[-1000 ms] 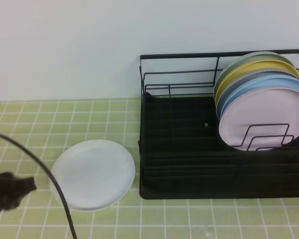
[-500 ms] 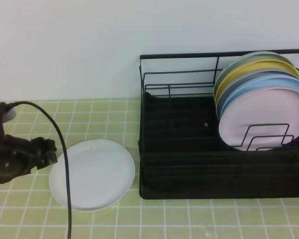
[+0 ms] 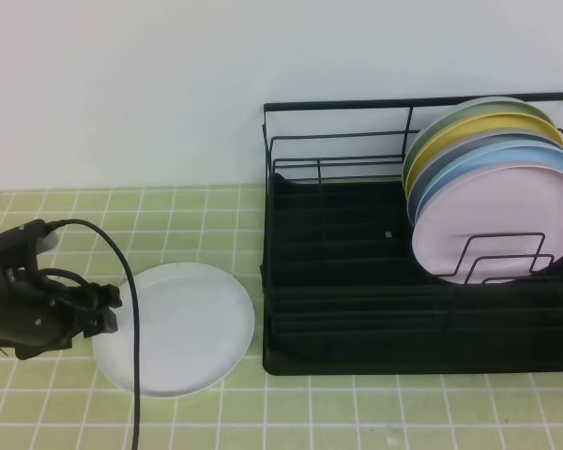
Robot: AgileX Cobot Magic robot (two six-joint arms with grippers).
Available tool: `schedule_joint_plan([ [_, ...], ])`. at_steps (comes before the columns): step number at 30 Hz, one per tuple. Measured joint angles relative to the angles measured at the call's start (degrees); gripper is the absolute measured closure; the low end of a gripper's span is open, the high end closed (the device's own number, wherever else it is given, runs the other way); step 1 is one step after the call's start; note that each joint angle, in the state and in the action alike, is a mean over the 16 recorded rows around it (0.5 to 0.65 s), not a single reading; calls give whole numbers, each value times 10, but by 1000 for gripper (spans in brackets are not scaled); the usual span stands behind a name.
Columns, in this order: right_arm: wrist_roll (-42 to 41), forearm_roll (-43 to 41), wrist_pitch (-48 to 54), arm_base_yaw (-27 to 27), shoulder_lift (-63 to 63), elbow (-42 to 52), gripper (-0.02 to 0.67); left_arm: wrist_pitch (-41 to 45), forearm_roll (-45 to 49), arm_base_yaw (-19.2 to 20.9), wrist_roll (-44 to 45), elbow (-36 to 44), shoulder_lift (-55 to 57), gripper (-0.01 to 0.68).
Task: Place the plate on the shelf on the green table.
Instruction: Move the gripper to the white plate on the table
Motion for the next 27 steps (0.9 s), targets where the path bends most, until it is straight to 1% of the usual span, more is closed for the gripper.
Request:
schedule_joint_plan([
  [18,0,0,5,0,0,0,652,-12,-1,0,36,-1,10,214],
  [27,0,0,6,0,0,0,651,-11,-17,0,52,-1,19,215],
])
